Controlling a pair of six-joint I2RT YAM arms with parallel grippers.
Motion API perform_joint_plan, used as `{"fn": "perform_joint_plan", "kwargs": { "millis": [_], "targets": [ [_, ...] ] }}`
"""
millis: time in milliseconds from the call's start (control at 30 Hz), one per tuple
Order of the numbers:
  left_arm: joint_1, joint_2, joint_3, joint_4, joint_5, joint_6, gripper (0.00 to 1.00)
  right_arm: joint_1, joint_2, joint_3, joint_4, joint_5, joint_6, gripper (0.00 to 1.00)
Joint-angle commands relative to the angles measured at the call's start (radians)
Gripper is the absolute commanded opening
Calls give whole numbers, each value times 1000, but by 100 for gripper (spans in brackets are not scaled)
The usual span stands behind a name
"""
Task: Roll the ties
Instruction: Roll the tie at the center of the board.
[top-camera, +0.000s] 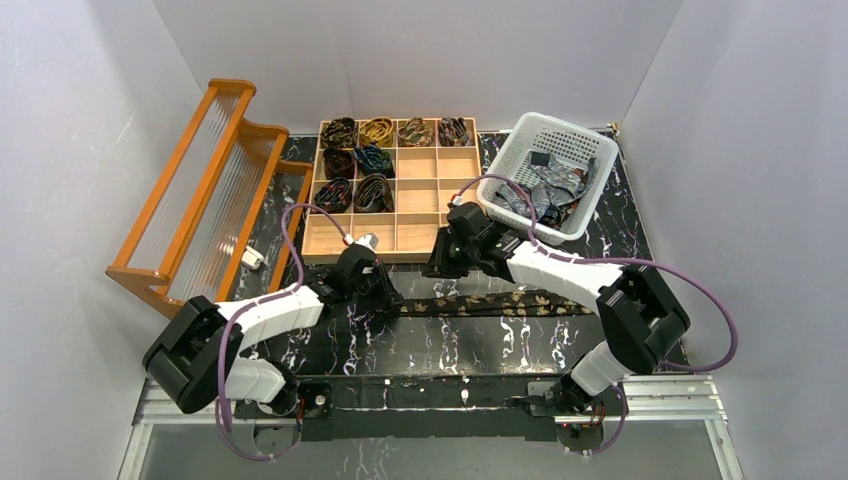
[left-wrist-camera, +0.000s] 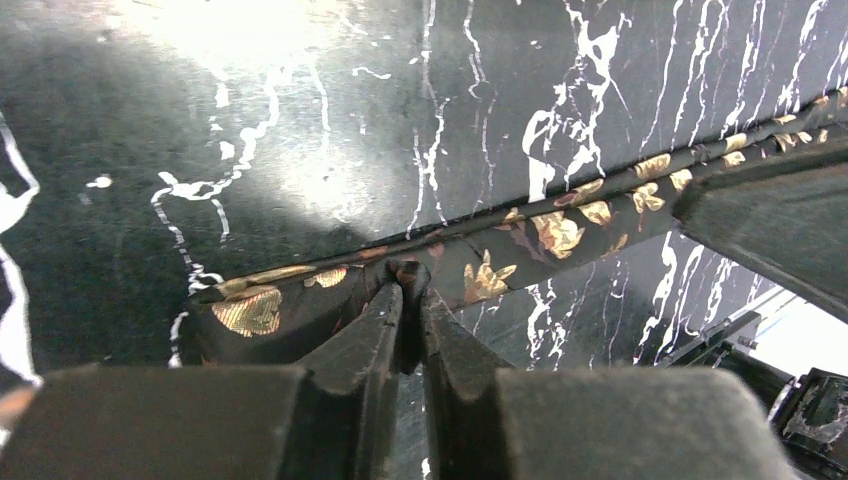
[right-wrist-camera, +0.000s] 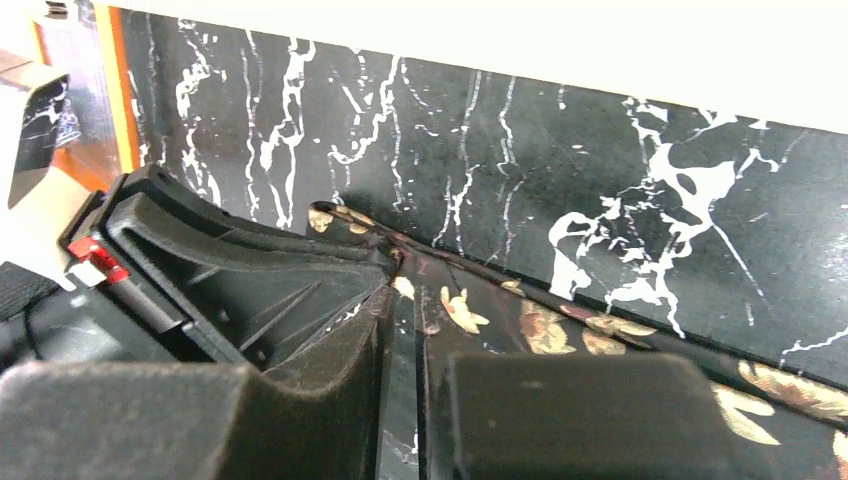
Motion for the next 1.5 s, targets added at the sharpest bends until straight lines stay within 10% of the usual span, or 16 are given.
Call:
{"fn": "perform_joint_plan", "kwargs": {
  "millis": [0,267,633,900,1467],
  "targets": [
    [-32,19,38,17,-35,-1,16,-19,-24,-21,-22,12,-23,24],
    [-33,-117,96,-110,-87,16,60,-56,-29,-56,45,-104,-66,45],
    [60,-260,122,-416,-219,30,76,-23,63,-19,280,-399,-351,76],
    [214,-321,-48,-251,34,-3,77,18,242,175,17,-337,-257,66],
    [239,-256,-139,-112,99,-22,75,35,232,8,179,-368,101,43]
  ]
}}
